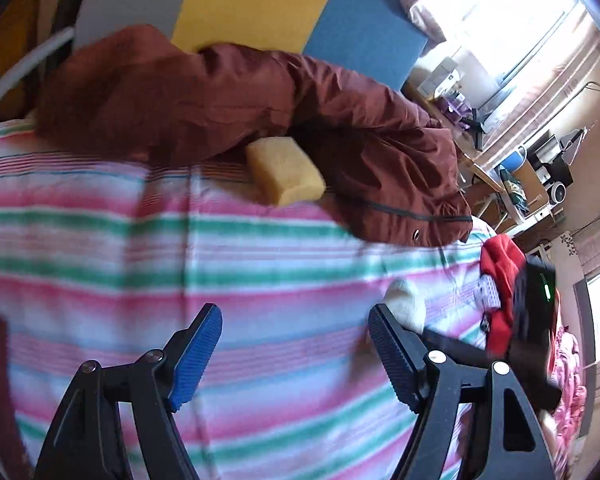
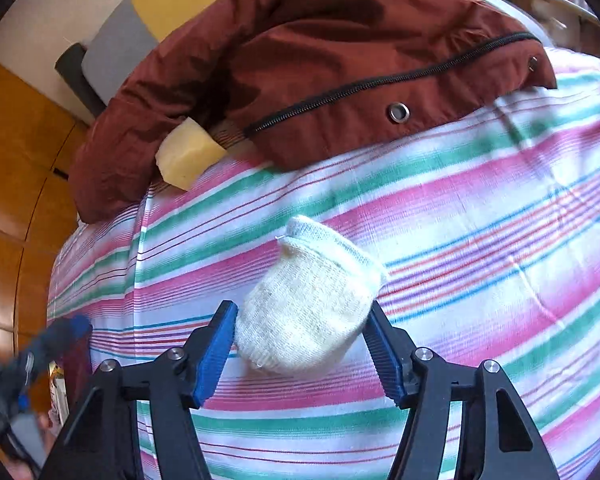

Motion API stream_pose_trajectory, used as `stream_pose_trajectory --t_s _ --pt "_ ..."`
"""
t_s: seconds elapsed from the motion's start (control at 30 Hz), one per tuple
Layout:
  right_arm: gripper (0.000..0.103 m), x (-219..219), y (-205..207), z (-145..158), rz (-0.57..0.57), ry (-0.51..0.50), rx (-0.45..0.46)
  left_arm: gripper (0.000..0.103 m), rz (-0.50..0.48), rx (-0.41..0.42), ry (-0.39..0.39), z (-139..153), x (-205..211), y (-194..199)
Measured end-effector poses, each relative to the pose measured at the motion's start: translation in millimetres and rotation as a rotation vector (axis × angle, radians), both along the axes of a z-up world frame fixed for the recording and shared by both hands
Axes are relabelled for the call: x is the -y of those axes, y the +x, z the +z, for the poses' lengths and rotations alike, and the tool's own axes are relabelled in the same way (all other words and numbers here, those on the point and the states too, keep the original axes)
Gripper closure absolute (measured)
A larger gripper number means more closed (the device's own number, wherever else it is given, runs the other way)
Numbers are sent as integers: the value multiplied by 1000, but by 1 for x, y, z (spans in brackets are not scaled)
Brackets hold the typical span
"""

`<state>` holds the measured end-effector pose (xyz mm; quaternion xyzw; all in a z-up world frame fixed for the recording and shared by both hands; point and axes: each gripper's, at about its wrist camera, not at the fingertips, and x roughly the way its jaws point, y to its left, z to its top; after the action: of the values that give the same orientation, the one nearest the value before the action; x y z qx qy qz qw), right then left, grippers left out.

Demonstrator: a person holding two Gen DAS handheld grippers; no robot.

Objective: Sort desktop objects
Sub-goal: 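Grasp the white sock with the right tool while the left tool grasps the last yellow sponge, then carry the white sock and yellow sponge to the gold tray and release both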

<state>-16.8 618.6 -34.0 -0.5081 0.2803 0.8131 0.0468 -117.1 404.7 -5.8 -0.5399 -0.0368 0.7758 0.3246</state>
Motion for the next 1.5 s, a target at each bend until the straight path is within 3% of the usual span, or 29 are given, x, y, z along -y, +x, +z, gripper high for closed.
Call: stream_pose_trajectory --t_s 0.2,0.27,0.47,0.57,0.63,0.7,0.93,1.2,1.5 --pt "39 20 -18 -8 55 52 26 24 83 -2 -26 -9 -47 -52" --pt "38 23 -21 -8 69 73 37 24 96 -5 -70 -17 -65 -69" --pt "38 25 -24 -9 97 90 50 24 127 59 -107 -39 -98 -98" --pt "38 22 -23 -11 94 63 52 24 131 13 -194 -48 -108 -105" --pt "38 21 -21 -12 91 49 52 25 102 -39 -211 -51 -110 -101" --pt "38 21 -21 -12 93 49 52 38 93 -95 -239 -53 -108 -95" --pt "38 26 -21 -11 107 75 47 46 29 -193 -151 -55 -78 -67" --pt "38 27 -21 -12 123 108 39 48 10 -279 -69 -58 -22 -8" --pt "38 38 -18 -8 153 201 32 48 15 -247 13 -56 37 46"
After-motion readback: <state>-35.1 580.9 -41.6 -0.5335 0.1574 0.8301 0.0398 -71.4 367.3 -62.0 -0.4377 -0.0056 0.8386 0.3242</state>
